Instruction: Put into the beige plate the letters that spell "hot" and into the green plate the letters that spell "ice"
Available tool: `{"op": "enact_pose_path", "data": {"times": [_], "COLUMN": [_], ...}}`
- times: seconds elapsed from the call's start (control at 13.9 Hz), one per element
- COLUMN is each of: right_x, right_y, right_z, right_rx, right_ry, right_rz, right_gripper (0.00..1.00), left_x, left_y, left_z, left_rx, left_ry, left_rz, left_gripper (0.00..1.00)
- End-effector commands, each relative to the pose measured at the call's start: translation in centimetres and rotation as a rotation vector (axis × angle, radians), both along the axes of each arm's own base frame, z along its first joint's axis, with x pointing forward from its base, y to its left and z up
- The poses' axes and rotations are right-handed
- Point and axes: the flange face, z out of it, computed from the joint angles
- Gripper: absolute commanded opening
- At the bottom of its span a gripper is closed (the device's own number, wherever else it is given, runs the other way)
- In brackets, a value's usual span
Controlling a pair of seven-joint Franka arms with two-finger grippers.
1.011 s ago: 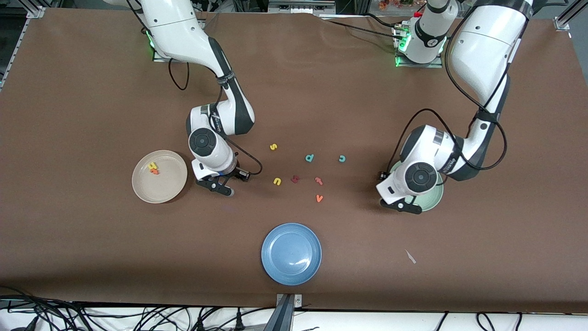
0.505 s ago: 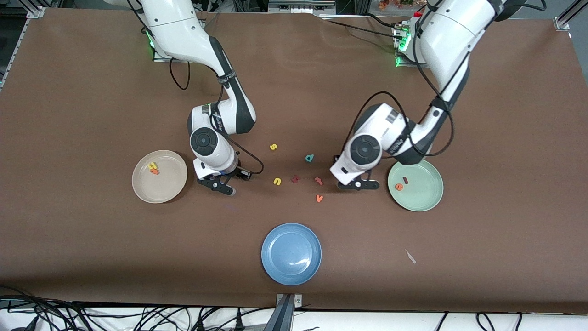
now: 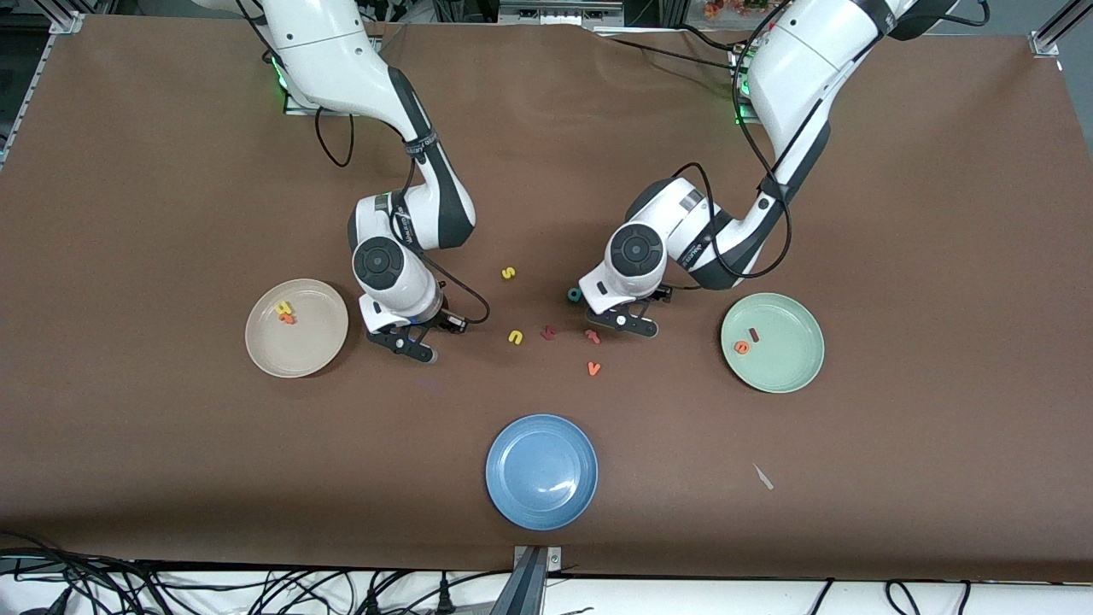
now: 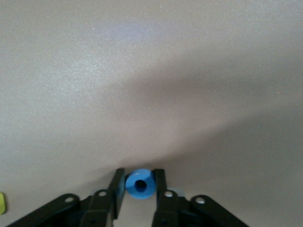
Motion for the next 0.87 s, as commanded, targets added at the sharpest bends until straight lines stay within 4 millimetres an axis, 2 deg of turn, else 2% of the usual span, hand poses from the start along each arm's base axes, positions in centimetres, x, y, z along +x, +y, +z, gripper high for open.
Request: {"op": "enact_pose_path", "data": {"times": [0.0,0.07,0.22,0.29,0.43,0.51,0.58,0.72,0.79], "right_x": [-0.4,-0.2,0.8,2.0,3.5,3.9,4.6,5.1,5.3], "right_y": [0.5,0.6,0.3,-0.7,-5.2,-7.7,-10.3,-14.0,-15.7], "right_z": [-0.4,-0.1,1.5,2.8,4.5,4.9,5.6,6.1,6.0], "right_rx": [0.022,0.025,0.03,0.018,-0.012,-0.02,-0.035,-0.05,-0.057], "right_ry": [0.013,0.007,0.04,0.067,0.099,0.126,0.14,0.149,0.145], "right_rz": [-0.022,-0.018,-0.011,0.008,0.146,0.232,0.275,0.366,0.399], "right_gripper": [0.19,0.13,0.11,0.11,0.11,0.11,0.11,0.11,0.11], "left_x": [-1.2,-1.8,-2.0,-2.0,-1.9,-2.0,-2.0,-1.7,-1.4], "left_y": [0.8,0.9,1.9,1.9,2.0,2.0,2.0,2.3,2.4], "left_z": [-0.3,-0.6,-0.9,-0.8,-0.8,-0.9,-0.9,-0.9,-0.6], "left_rx": [-0.002,-0.009,-0.022,-0.022,-0.021,-0.019,-0.019,-0.019,-0.019], "left_ry": [-0.03,-0.035,-0.05,-0.05,-0.05,-0.047,-0.048,-0.047,-0.051], "left_rz": [-0.044,-0.047,-0.037,-0.037,-0.031,-0.025,-0.024,-0.019,-0.016], "left_gripper": [0.93,0.92,0.86,0.76,0.53,0.34,0.22,0.04,0.02]}}
